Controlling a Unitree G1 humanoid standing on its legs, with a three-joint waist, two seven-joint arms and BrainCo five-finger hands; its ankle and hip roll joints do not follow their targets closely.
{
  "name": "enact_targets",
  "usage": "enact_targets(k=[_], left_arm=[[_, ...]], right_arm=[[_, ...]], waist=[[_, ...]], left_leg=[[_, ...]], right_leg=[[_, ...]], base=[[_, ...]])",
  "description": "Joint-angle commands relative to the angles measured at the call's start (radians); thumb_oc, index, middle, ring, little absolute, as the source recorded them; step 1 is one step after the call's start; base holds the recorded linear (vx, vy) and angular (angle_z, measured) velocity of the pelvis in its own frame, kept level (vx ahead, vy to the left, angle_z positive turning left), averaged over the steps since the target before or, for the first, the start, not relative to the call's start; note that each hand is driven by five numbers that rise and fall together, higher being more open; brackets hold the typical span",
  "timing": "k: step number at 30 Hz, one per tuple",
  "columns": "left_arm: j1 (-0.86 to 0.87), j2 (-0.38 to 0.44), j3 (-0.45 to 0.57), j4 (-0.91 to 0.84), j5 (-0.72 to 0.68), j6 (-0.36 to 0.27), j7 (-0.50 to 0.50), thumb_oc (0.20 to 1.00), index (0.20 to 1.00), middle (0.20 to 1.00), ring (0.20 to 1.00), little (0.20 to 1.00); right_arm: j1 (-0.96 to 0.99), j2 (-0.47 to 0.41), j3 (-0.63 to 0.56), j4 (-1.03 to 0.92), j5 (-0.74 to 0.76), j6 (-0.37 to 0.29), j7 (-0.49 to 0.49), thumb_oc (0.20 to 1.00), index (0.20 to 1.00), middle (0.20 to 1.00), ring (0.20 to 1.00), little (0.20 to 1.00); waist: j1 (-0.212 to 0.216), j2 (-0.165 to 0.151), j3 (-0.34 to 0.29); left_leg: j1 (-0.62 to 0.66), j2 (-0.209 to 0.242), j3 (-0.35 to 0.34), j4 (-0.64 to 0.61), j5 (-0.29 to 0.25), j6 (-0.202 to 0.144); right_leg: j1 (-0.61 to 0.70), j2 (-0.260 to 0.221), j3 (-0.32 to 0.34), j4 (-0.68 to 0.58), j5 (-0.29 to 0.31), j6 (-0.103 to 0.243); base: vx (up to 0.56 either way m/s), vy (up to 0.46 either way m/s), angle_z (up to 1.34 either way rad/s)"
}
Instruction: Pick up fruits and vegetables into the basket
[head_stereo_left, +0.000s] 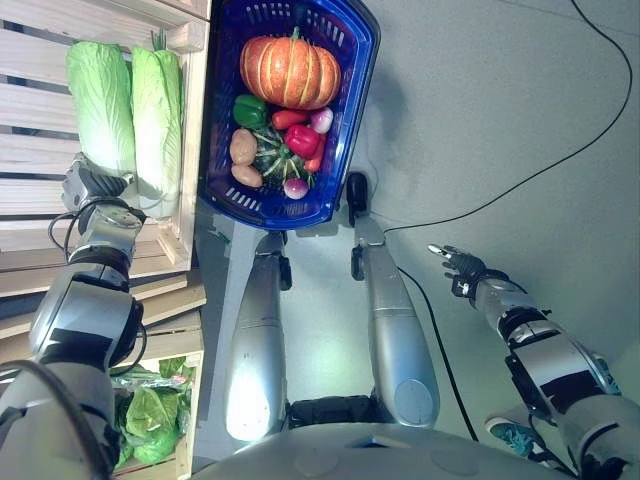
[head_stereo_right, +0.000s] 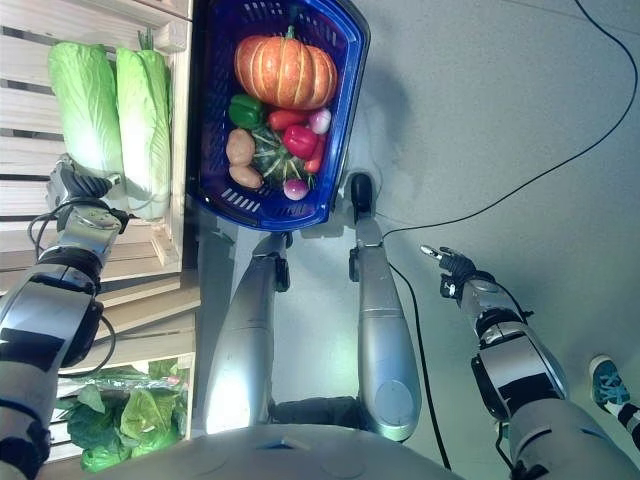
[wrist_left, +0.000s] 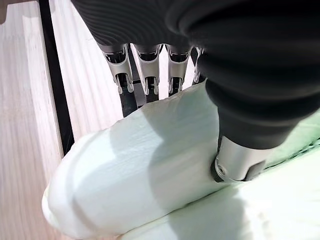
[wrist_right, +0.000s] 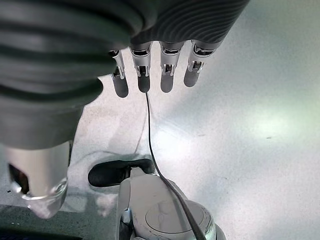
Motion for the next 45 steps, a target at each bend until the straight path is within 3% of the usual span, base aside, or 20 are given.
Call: enact_targets(k=[1,2,3,9,21,22,23,38,45], left_arm=[[0.055,-0.066,0.046,0.054,-0.052,0.0,-0.039,0.485,0.485,0.485,0.485,0.485],[0.053,-0.069,0.043,0.057,-0.038,0.002,-0.021,0.881,0.881,0.881,0.881,0.881],[0.053,-0.069,0.043,0.057,-0.036,0.003,-0.019,1.0,1.0,1.0,1.0,1.0],[0.024,-0.075,0.032,0.069,-0.011,0.039,0.017,1.0,1.0,1.0,1.0,1.0],[-0.007,-0.083,0.008,0.091,0.009,0.064,-0.002,1.0,1.0,1.0,1.0,1.0],[-0.007,-0.083,0.008,0.092,0.011,0.063,-0.003,0.715,0.715,0.715,0.715,0.715],[-0.005,-0.086,0.006,0.093,0.009,0.053,-0.01,0.2,0.2,0.2,0.2,0.2],[0.001,-0.097,0.006,0.089,-0.037,-0.023,-0.077,0.2,0.2,0.2,0.2,0.2],[0.023,-0.094,0.057,0.069,-0.217,-0.133,-0.081,0.2,0.2,0.2,0.2,0.2]], right_arm=[[0.048,-0.031,0.024,0.005,0.006,0.023,0.0,1.0,1.0,1.0,1.0,1.0],[0.045,-0.032,0.026,0.006,0.008,0.026,-0.001,1.0,1.0,1.0,1.0,1.0],[0.045,-0.032,0.026,0.007,0.008,0.026,-0.001,1.0,1.0,1.0,1.0,1.0],[0.048,-0.026,0.032,0.01,0.018,0.025,0.006,1.0,1.0,1.0,1.0,1.0],[0.028,-0.02,0.044,0.016,0.027,0.035,0.004,1.0,1.0,1.0,1.0,1.0],[0.029,-0.02,0.044,0.016,0.026,0.033,0.003,1.0,1.0,1.0,1.0,1.0],[0.029,-0.019,0.045,0.017,0.026,0.032,0.003,1.0,1.0,1.0,1.0,1.0],[0.022,-0.024,0.044,0.021,0.023,0.03,0.008,1.0,1.0,1.0,1.0,1.0],[0.036,-0.022,0.02,0.023,0.059,-0.01,0.005,1.0,1.0,1.0,1.0,1.0]], waist=[[0.011,-0.001,-0.036],[0.011,-0.002,-0.036],[0.011,-0.002,-0.036],[0.01,-0.019,-0.036],[0.005,-0.023,-0.036],[0.005,-0.023,-0.036],[0.005,-0.023,-0.036],[0.002,-0.014,-0.036],[0.004,-0.002,-0.036]], left_leg=[[-0.005,-0.021,0.007,-0.078,0.05,-0.006],[-0.006,-0.02,0.008,-0.077,0.05,-0.007],[-0.006,-0.02,0.008,-0.077,0.049,-0.007],[-0.003,-0.015,0.009,-0.082,0.048,-0.005],[-0.007,-0.015,0.009,-0.084,0.049,-0.008],[-0.008,-0.015,0.01,-0.084,0.049,-0.008],[-0.009,-0.015,0.009,-0.085,0.048,-0.009],[-0.006,-0.015,0.012,-0.092,0.053,-0.01],[0.02,-0.017,0.01,-0.105,0.056,-0.01]], right_leg=[[0.046,0.046,-0.08,0.048,-0.122,-0.006],[0.045,0.045,-0.08,0.048,-0.122,-0.007],[0.045,0.045,-0.08,0.049,-0.122,-0.007],[0.049,0.049,-0.081,0.049,-0.122,-0.005],[0.04,0.052,-0.08,0.048,-0.12,-0.004],[0.04,0.052,-0.08,0.049,-0.12,-0.004],[0.039,0.052,-0.079,0.047,-0.121,-0.004],[0.038,0.055,-0.08,0.051,-0.124,-0.006],[0.061,0.056,-0.078,0.051,-0.13,-0.005]], base=[[0.0,0.0,0.0],[0.0,0.0,0.0],[0.0,0.0,0.0],[0.0,-0.021,0.0],[0.0,0.0,0.0],[0.0,0.0,0.0],[0.0,0.0,0.0],[0.0,0.0,0.0],[0.0,-0.013,0.0]])
